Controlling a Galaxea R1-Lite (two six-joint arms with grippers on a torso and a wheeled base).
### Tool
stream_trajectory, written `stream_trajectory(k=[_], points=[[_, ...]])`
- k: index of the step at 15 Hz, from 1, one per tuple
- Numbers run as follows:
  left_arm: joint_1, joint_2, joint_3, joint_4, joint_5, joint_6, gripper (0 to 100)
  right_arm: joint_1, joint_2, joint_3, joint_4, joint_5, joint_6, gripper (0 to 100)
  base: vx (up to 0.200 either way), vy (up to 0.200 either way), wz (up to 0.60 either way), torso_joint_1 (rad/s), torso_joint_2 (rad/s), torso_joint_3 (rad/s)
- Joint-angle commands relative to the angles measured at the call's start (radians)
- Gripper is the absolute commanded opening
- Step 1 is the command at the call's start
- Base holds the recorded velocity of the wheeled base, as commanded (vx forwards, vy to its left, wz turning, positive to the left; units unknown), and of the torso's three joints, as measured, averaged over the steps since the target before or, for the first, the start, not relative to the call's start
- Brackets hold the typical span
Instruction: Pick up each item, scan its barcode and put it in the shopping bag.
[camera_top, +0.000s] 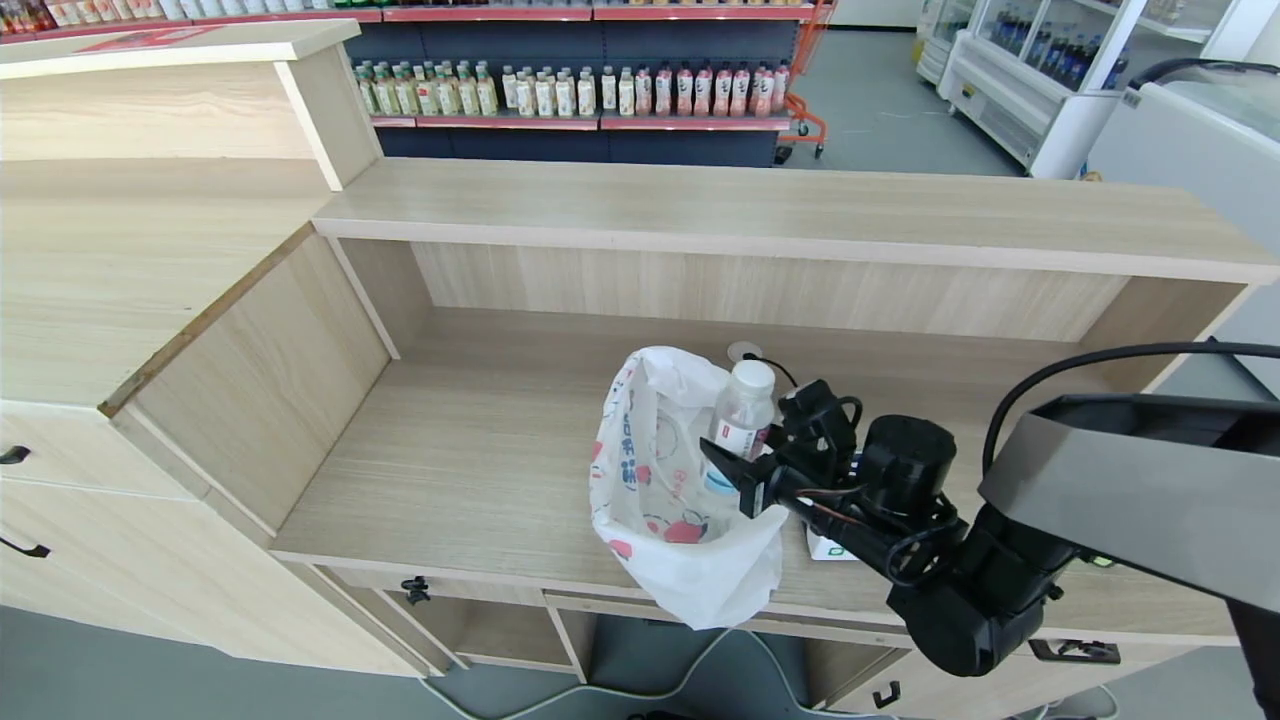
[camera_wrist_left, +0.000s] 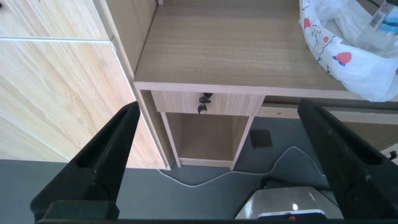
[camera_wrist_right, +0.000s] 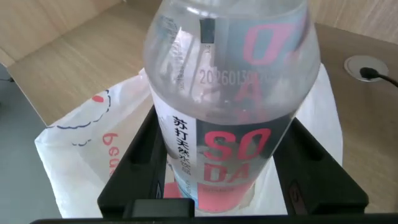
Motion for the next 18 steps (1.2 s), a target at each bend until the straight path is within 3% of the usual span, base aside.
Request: stream_trajectory(k=[1, 11, 18], points=[[-0.001, 0.000, 0.000, 0.000, 0.000, 0.000, 100, 0.001, 0.049, -0.006, -0.002, 0.013, -0.001, 0, 0.000, 0.000, 0.00, 0.000, 0.00, 0.000], [-0.001, 0.000, 0.000, 0.000, 0.000, 0.000, 100, 0.023, 0.129, -0.052, -0.019, 0.017, -0.035, 0, 0.000, 0.000, 0.00, 0.000, 0.00, 0.000], [-0.001, 0.000, 0.000, 0.000, 0.000, 0.000, 100, 0.016, 0.184, -0.101, -0.024, 0.045, -0.157, 0, 0.000, 0.000, 0.00, 0.000, 0.00, 0.000]])
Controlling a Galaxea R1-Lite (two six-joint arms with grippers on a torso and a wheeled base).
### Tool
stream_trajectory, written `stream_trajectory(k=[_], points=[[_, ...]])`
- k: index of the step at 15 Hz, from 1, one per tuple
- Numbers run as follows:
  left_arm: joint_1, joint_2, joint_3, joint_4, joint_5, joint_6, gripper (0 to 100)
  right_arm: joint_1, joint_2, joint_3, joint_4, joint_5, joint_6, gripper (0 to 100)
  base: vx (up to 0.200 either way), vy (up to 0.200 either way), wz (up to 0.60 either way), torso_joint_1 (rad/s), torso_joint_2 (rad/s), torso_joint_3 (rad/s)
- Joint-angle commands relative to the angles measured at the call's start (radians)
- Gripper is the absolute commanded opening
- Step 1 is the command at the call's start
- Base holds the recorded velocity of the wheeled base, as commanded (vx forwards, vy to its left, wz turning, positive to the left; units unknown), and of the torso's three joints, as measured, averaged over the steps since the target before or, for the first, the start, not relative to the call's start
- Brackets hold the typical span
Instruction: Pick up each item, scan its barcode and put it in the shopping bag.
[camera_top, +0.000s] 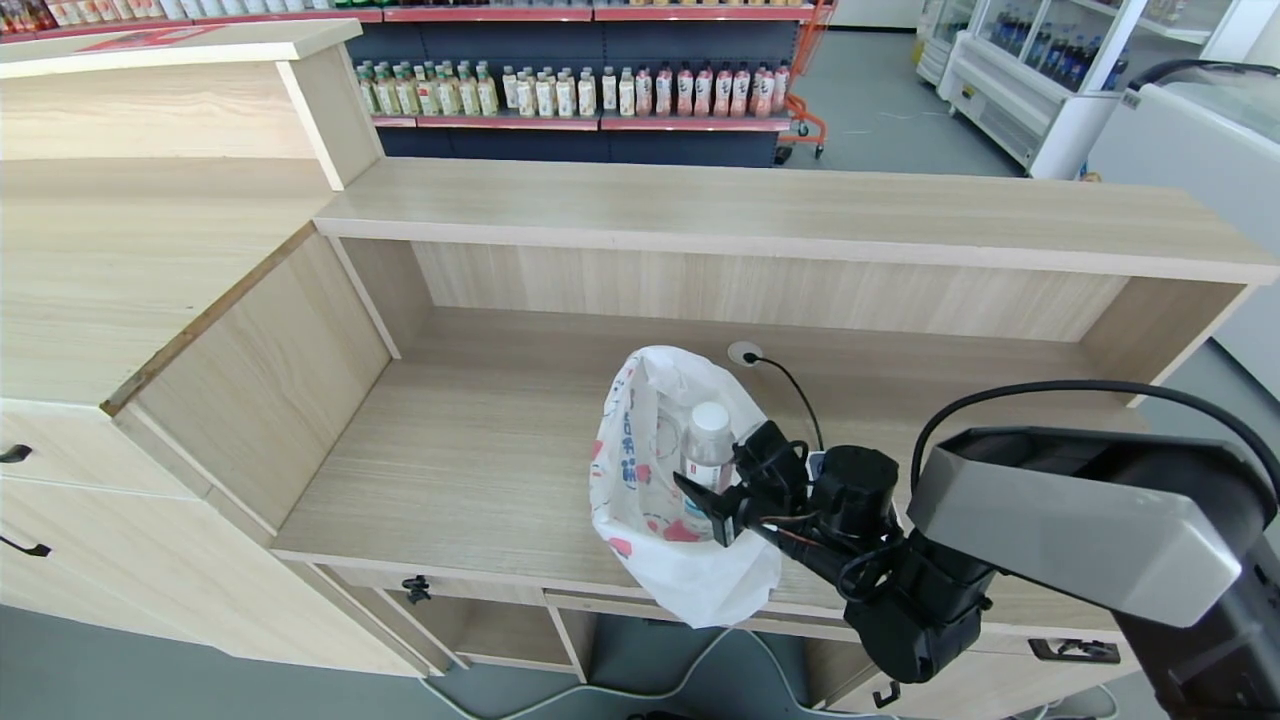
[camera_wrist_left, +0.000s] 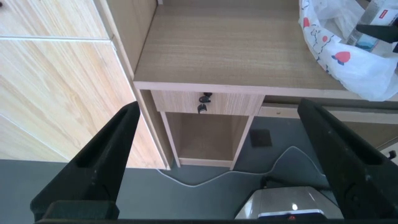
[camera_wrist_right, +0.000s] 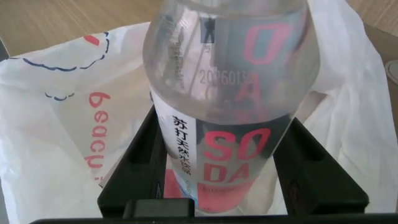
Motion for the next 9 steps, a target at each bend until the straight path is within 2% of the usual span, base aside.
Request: stream_trajectory(k=[1, 2, 3, 7, 9], points=[[0.000, 0.000, 0.000, 0.000, 0.000, 0.000, 100, 0.000, 0.017, 0.006, 0.006, 0.000, -0.001, 0, 0.000, 0.000, 0.00, 0.000, 0.00, 0.000], [0.000, 0.000, 0.000, 0.000, 0.000, 0.000, 100, 0.000, 0.022, 0.010, 0.006, 0.000, -0.001, 0, 0.000, 0.000, 0.00, 0.000, 0.00, 0.000], [0.000, 0.000, 0.000, 0.000, 0.000, 0.000, 100, 0.000, 0.021, 0.021, 0.006, 0.001, -0.001, 100, 0.000, 0.000, 0.00, 0.000, 0.00, 0.000], [0.000, 0.000, 0.000, 0.000, 0.000, 0.000, 100, 0.000, -0.036, 0.015, 0.006, -0.002, 0.027, 100, 0.000, 0.000, 0.00, 0.000, 0.00, 0.000], [0.000, 0.000, 0.000, 0.000, 0.000, 0.000, 100, -0.017, -0.176, 0.066, 0.072, -0.008, 0.133, 100, 0.000, 0.000, 0.00, 0.000, 0.00, 0.000]])
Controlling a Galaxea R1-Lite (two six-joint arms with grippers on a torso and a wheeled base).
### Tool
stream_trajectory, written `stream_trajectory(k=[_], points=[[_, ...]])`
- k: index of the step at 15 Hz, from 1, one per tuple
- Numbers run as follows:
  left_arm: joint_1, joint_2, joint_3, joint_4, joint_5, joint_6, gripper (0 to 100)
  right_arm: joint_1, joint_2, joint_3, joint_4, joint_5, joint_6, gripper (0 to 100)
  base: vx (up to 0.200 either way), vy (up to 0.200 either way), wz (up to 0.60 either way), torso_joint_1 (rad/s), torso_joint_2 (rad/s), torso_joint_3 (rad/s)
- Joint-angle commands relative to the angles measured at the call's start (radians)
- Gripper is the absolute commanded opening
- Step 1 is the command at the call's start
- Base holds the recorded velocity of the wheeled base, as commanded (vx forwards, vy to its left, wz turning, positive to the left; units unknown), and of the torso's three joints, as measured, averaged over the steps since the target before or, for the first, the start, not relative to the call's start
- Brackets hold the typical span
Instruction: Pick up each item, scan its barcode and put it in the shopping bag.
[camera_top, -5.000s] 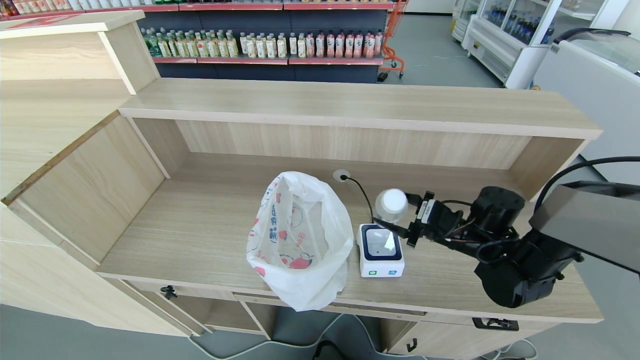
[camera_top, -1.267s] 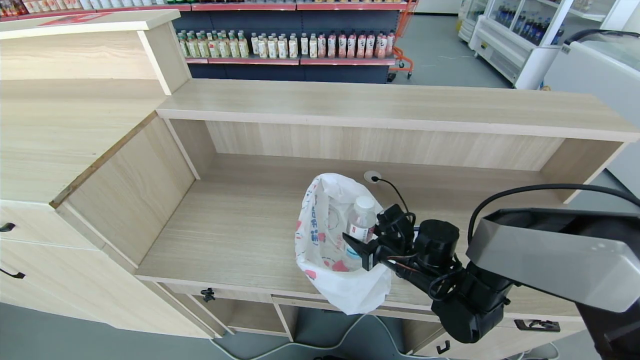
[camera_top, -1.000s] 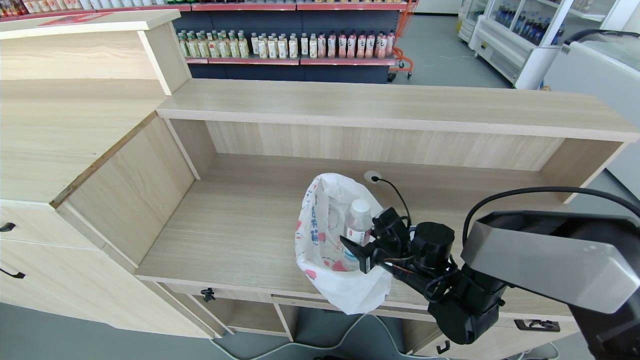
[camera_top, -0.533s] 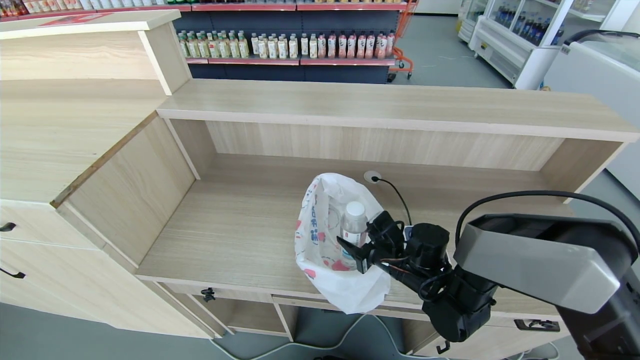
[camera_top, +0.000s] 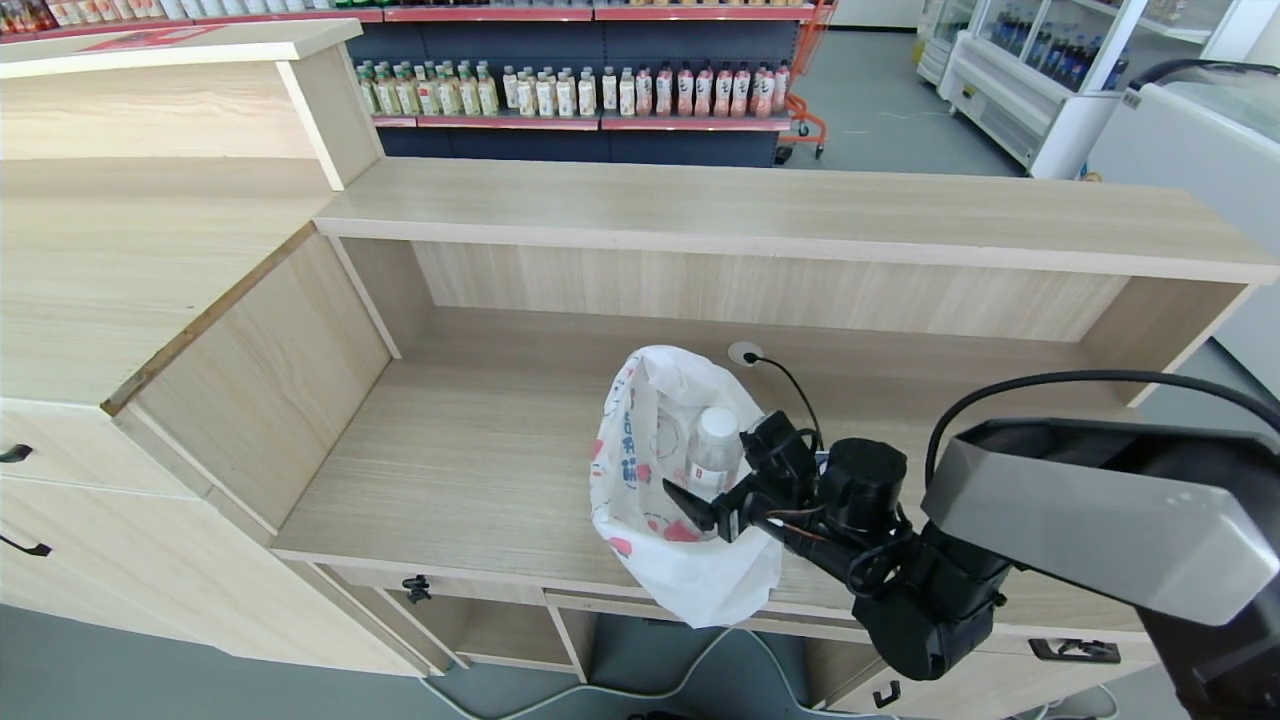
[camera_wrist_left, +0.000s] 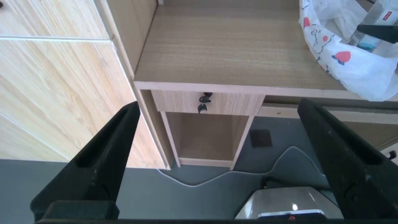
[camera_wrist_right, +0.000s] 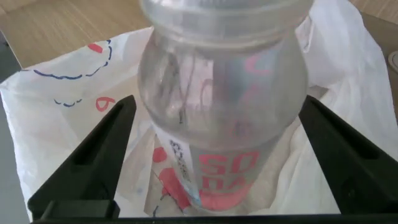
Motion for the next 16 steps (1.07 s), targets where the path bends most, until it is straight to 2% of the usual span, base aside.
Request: stream_trajectory(k=[1, 4, 7, 9, 10, 11, 12, 14, 15, 16], points=[[-0.001, 0.000, 0.000, 0.000, 0.000, 0.000, 100, -0.031, -0.177, 0.056, 0.060, 0.000, 0.081, 100, 0.000, 0.000, 0.00, 0.000, 0.00, 0.000], [-0.001, 0.000, 0.000, 0.000, 0.000, 0.000, 100, -0.039, -0.286, 0.077, 0.094, 0.003, 0.121, 100, 0.000, 0.000, 0.00, 0.000, 0.00, 0.000], [-0.001, 0.000, 0.000, 0.000, 0.000, 0.000, 100, -0.053, -0.449, 0.223, 0.109, 0.006, 0.061, 100, 0.000, 0.000, 0.00, 0.000, 0.00, 0.000], [-0.001, 0.000, 0.000, 0.000, 0.000, 0.000, 100, -0.080, -0.567, 0.281, 0.123, -0.035, 0.078, 100, 0.000, 0.000, 0.00, 0.000, 0.00, 0.000], [-0.001, 0.001, 0.000, 0.000, 0.000, 0.000, 100, -0.123, -0.631, 0.332, 0.146, -0.110, 0.076, 100, 0.000, 0.000, 0.00, 0.000, 0.00, 0.000], [-0.001, 0.000, 0.000, 0.000, 0.000, 0.000, 100, -0.152, -0.702, 0.367, 0.191, -0.141, 0.079, 100, 0.000, 0.000, 0.00, 0.000, 0.00, 0.000], [-0.001, 0.000, 0.000, 0.000, 0.000, 0.000, 100, -0.220, -0.805, 0.410, 0.312, -0.144, 0.082, 100, 0.000, 0.000, 0.00, 0.000, 0.00, 0.000], [-0.001, 0.000, 0.000, 0.000, 0.000, 0.000, 100, -0.333, -0.900, 0.415, 0.465, -0.133, 0.087, 100, 0.000, 0.000, 0.00, 0.000, 0.00, 0.000], [-0.001, 0.000, 0.000, 0.000, 0.000, 0.000, 100, -0.405, -0.932, 0.415, 0.496, -0.101, 0.099, 100, 0.000, 0.000, 0.00, 0.000, 0.00, 0.000], [-0.001, 0.000, 0.000, 0.000, 0.000, 0.000, 100, -0.441, -0.949, 0.419, 0.505, -0.083, 0.099, 100, 0.000, 0.000, 0.00, 0.000, 0.00, 0.000]])
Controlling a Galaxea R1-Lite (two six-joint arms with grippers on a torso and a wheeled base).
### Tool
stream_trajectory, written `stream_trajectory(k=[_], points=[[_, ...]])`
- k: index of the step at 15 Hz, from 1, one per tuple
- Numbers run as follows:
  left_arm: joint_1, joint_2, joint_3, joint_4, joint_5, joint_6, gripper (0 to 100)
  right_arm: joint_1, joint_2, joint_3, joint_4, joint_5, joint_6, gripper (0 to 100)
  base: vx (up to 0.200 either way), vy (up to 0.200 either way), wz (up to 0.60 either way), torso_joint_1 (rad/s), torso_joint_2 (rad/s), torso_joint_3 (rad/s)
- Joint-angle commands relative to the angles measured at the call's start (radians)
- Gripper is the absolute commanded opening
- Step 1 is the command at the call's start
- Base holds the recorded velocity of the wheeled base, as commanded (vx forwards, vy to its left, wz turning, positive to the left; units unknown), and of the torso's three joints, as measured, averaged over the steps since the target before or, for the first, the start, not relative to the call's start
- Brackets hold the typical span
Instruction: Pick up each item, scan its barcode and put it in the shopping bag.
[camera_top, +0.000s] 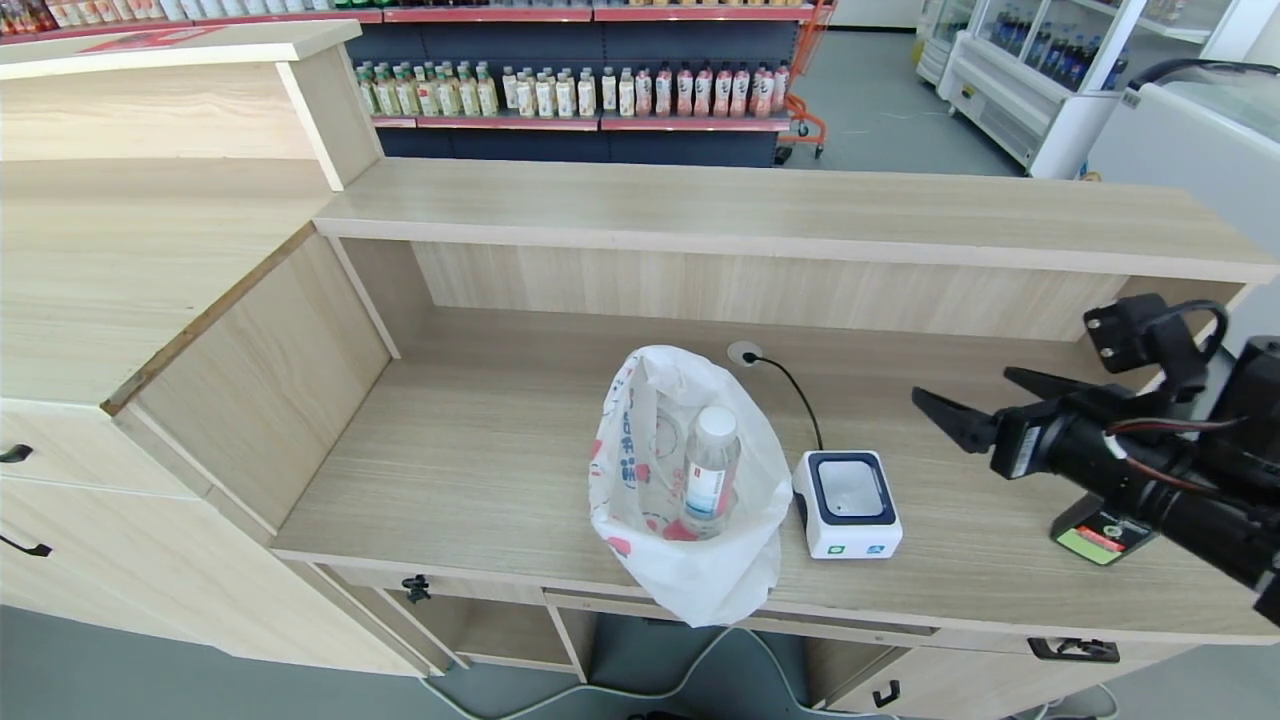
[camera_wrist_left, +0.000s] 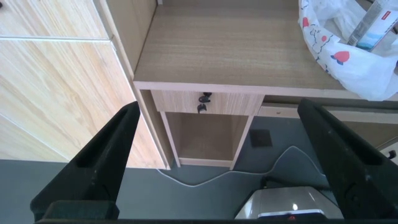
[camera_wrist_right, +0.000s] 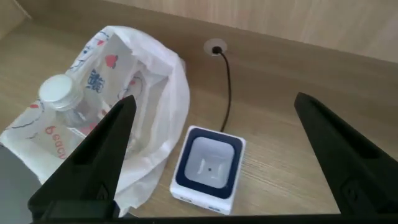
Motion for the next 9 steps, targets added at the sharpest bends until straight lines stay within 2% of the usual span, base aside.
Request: stream_trajectory(k=[1, 5, 7, 9], points=[[0.000, 0.000, 0.000, 0.000, 0.000, 0.000, 100, -0.115, -0.135, 0.025, 0.036, 0.025, 0.005, 100, 0.000, 0.000, 0.00, 0.000, 0.00, 0.000], [0.000, 0.001, 0.000, -0.001, 0.000, -0.002, 100, -0.143, -0.179, 0.087, 0.037, 0.019, 0.005, 100, 0.000, 0.000, 0.00, 0.000, 0.00, 0.000], [0.000, 0.000, 0.000, 0.000, 0.000, 0.000, 100, -0.187, -0.186, 0.116, 0.040, 0.016, -0.006, 100, 0.000, 0.000, 0.00, 0.000, 0.00, 0.000], [0.000, 0.000, 0.000, 0.000, 0.000, 0.002, 100, -0.275, -0.187, 0.140, 0.089, 0.012, -0.059, 100, 0.000, -0.200, 0.00, 0.002, 0.00, 0.000]])
